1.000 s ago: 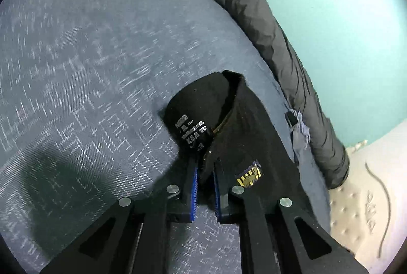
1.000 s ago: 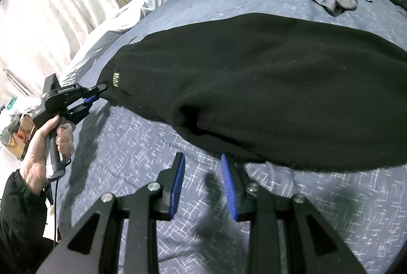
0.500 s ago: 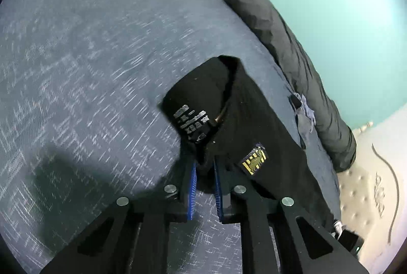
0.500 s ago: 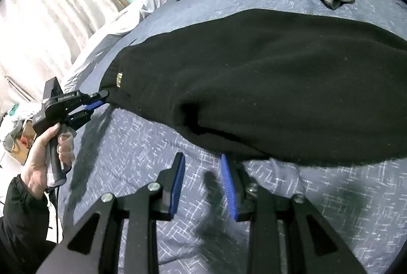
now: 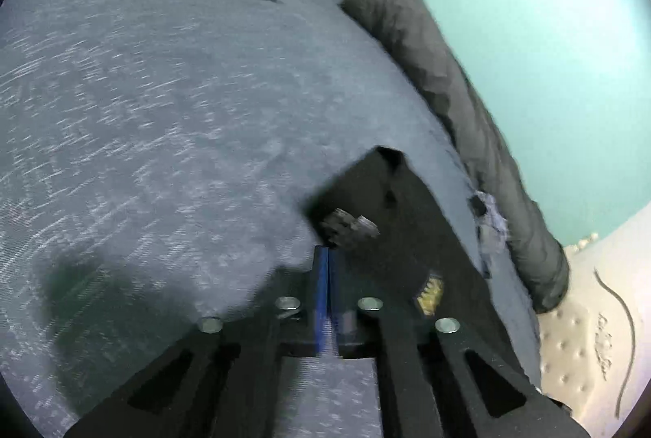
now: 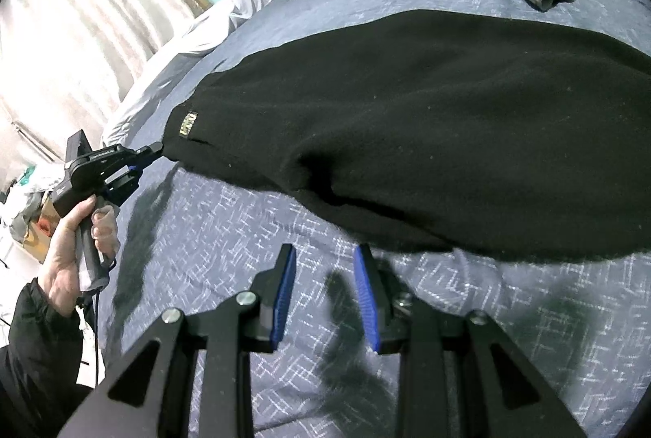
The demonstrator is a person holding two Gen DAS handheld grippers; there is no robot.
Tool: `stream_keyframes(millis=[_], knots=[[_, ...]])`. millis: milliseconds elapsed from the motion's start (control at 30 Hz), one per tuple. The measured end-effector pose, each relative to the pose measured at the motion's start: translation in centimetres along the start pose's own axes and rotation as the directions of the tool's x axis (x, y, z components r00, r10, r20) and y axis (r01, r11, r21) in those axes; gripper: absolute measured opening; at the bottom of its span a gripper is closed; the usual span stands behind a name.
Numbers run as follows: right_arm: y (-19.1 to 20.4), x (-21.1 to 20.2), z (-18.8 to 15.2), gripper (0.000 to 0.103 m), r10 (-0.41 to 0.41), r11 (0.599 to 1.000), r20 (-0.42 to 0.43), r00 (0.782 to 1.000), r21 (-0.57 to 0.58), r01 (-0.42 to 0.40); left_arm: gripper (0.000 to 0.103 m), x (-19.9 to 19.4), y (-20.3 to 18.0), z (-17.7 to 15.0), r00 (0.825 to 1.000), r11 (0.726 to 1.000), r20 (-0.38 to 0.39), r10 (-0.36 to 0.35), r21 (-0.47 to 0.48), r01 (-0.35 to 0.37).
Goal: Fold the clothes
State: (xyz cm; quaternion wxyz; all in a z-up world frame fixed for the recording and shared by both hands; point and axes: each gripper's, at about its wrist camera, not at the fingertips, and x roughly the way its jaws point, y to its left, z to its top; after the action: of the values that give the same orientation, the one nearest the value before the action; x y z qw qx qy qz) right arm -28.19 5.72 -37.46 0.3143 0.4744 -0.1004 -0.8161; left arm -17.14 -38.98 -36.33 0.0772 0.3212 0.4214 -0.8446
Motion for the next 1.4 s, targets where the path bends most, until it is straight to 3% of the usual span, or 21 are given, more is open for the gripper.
stream_keyframes(millis=[100, 267, 300, 333, 400, 433, 567, 600, 633, 700, 767, 1100, 1267, 1367, 1400], knots=[[-0.3, -0.2, 0.1, 0.029, 0.002, 1.000, 0.006, 1.000, 0.012, -0.002, 0.000, 0.4, 1.9, 0.1, 1.000, 0.996, -0.021, 0.005, -0.086, -0.007], [-0.6, -0.2, 0.1, 0.029, -0.004, 1.000, 0.009, 1.000, 0.019, 0.004, 0.001, -0.6, -0.7, 1.0, 0.999, 0.999, 0.007, -0.039, -0.009, 0.039], [-0.5, -0.2, 0.1, 0.029, -0.006, 1.000, 0.009, 1.000, 0.016, 0.006, 0.010, -0.4, -1.4, 1.0, 0.999, 0.999, -0.004, -0.043, 0.018, 0.043], [-0.5, -0.3, 0.1, 0.029, -0.008, 1.000, 0.008, 1.000, 0.014, 0.008, 0.028, -0.1, -2.1, 0.9, 0.999, 0.998, -0.015, -0.046, 0.042, 0.047], [-0.6, -0.4, 0.2, 0.029, -0.011, 1.000, 0.009, 1.000, 0.013, 0.011, 0.047, 0.6, -2.6, 0.6, 0.998, 0.997, -0.036, -0.049, 0.059, 0.051], [-0.6, -0.6, 0.2, 0.029, -0.010, 1.000, 0.012, 1.000, 0.015, 0.010, 0.048, 1.1, -2.6, 0.5, 0.998, 0.997, -0.045, -0.043, 0.059, 0.046], [-0.9, -1.0, 0.4, 0.029, -0.012, 1.000, 0.018, 1.000, 0.015, 0.011, 0.046, 2.8, -2.5, 0.2, 0.997, 0.998, -0.074, -0.032, 0.057, 0.036], [-1.0, -1.1, 0.4, 0.029, -0.012, 1.000, 0.020, 1.000, 0.015, 0.011, 0.034, 3.1, -2.1, 0.3, 0.996, 0.998, -0.083, -0.038, 0.053, 0.042], [-1.1, -1.2, 0.4, 0.029, -0.012, 1.000, 0.021, 1.000, 0.016, 0.012, 0.010, 3.3, -1.9, 0.3, 0.995, 0.998, -0.088, -0.047, 0.047, 0.051], [-1.2, -1.2, 0.4, 0.029, -0.013, 1.000, 0.022, 1.000, 0.019, 0.012, 0.005, 3.0, -1.9, 0.3, 0.997, 0.997, -0.067, -0.049, 0.050, 0.052], [-1.2, -1.1, 0.4, 0.029, -0.011, 1.000, 0.022, 1.000, 0.022, 0.011, 0.003, 2.2, -1.9, 0.6, 0.998, 0.997, -0.033, -0.055, 0.051, 0.057], [-0.7, -0.8, 0.4, 0.029, -0.003, 1.000, 0.017, 1.000, 0.012, 0.003, 0.001, 1.9, -1.2, 0.7, 1.000, 0.997, -0.015, -0.014, 0.070, 0.015], [-1.3, -2.7, 0.6, 0.029, -0.034, 0.999, 0.027, 0.999, -0.011, 0.034, 0.000, 0.6, -1.7, 1.2, 0.997, 0.994, 0.045, 0.069, 0.082, -0.073], [-2.9, -5.2, 1.1, 0.029, -0.073, 0.997, 0.058, 0.996, -0.015, 0.074, 0.003, -0.9, -3.6, 1.6, 0.995, 0.989, 0.080, 0.052, 0.137, -0.063], [-3.7, -6.2, 1.3, 0.029, -0.087, 0.996, 0.071, 0.994, -0.008, 0.088, 0.009, -1.0, -4.6, 1.4, 0.996, 0.984, 0.079, 0.045, 0.167, -0.058]])
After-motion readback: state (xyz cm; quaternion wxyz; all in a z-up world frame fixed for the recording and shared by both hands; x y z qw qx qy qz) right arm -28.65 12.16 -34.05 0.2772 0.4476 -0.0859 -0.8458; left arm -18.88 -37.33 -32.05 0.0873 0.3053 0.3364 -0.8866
